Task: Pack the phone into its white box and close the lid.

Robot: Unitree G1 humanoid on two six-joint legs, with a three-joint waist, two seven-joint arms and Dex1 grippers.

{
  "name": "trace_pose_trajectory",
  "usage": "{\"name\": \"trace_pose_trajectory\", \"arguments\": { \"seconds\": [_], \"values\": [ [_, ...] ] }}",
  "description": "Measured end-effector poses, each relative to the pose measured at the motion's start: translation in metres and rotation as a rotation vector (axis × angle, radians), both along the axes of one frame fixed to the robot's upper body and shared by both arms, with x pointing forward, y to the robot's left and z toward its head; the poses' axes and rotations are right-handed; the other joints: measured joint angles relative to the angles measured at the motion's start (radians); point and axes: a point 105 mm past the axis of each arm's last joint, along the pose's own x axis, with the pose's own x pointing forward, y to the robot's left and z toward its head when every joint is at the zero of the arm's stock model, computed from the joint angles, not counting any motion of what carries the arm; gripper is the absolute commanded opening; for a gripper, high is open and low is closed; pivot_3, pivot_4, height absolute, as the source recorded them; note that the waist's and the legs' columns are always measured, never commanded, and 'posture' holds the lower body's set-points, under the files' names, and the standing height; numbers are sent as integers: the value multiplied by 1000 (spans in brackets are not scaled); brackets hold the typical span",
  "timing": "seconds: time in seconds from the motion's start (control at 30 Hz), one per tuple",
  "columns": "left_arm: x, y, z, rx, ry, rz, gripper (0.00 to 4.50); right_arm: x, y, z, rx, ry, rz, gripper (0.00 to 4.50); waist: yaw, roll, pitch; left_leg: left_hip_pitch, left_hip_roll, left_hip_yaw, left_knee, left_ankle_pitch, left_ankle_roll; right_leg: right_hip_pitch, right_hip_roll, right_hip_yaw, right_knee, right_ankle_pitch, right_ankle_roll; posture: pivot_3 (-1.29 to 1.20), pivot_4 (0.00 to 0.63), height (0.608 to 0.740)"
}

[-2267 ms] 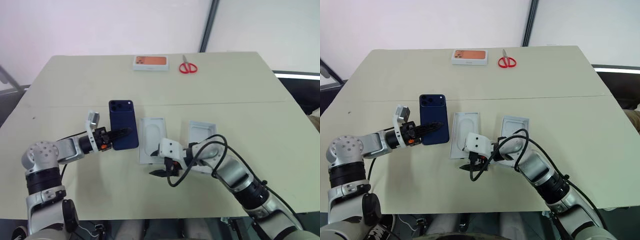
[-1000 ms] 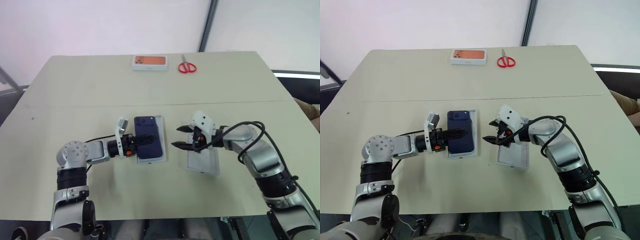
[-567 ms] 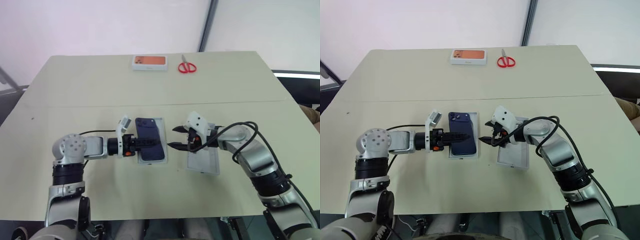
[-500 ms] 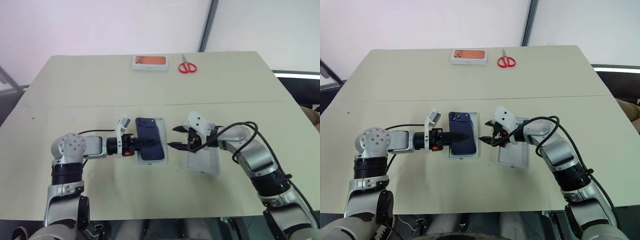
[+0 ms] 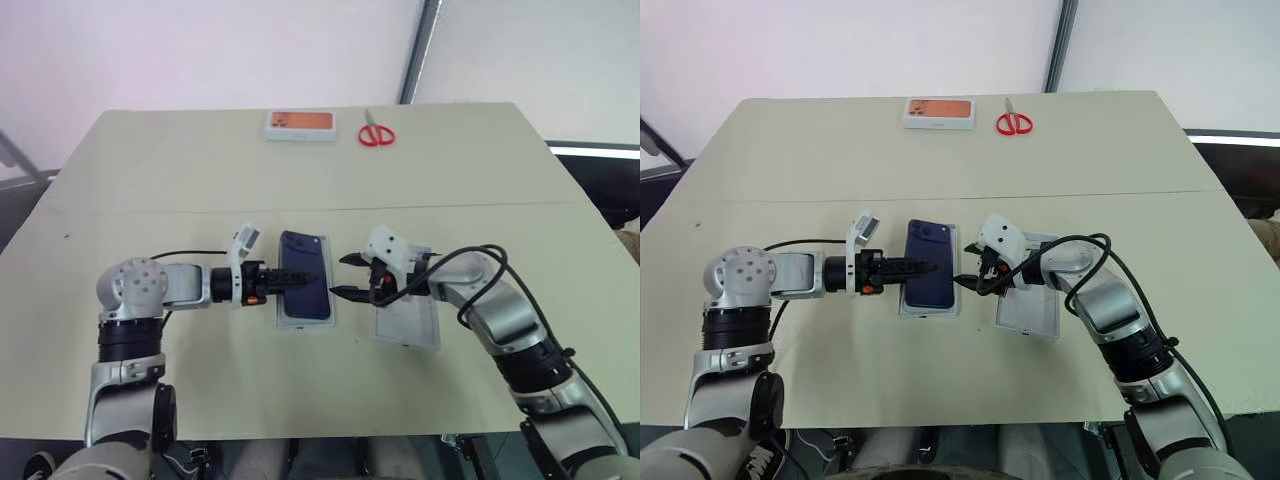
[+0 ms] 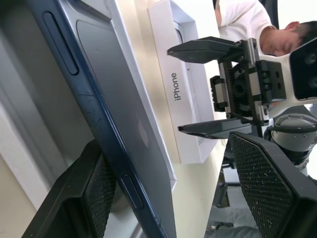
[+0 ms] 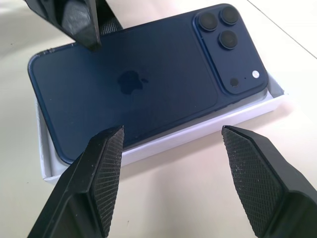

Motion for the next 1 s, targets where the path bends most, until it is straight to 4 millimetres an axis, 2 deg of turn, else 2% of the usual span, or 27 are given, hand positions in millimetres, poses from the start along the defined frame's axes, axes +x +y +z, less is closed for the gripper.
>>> {"name": "trace_pose_trajectory", "arguments": {
  "seconds": [0.53,0.73,0.77,0.87,1.0],
  "values": [
    [-6,28,15,88,-79,18,3625,1,1,-1,5,5,-3,3308,0,0,0,0,0,0,0,0,0,0,0,0,0,0,0,0,150,740],
    [-2,41,21,131,-112,55,3625,3,3,-1,12,11,-4,3308,-1,0,0,0,0,0,0,0,0,0,0,0,0,0,0,0,150,740],
    [-2,42,22,132,-118,58,3383,3,2,-2,12,14,-6,3308,-1,0,0,0,0,0,0,0,0,0,0,0,0,0,0,0,150,740],
    [3,46,27,126,-145,85,2356,5,3,-2,17,16,-17,2443,0,0,0,0,0,0,0,0,0,0,0,0,0,0,0,0,150,740],
    [10,57,20,165,-148,149,232,9,5,0,20,-3,-27,369,-2,0,0,0,0,0,-1,1,-1,-1,0,0,0,0,0,0,150,740]
  ]
}}
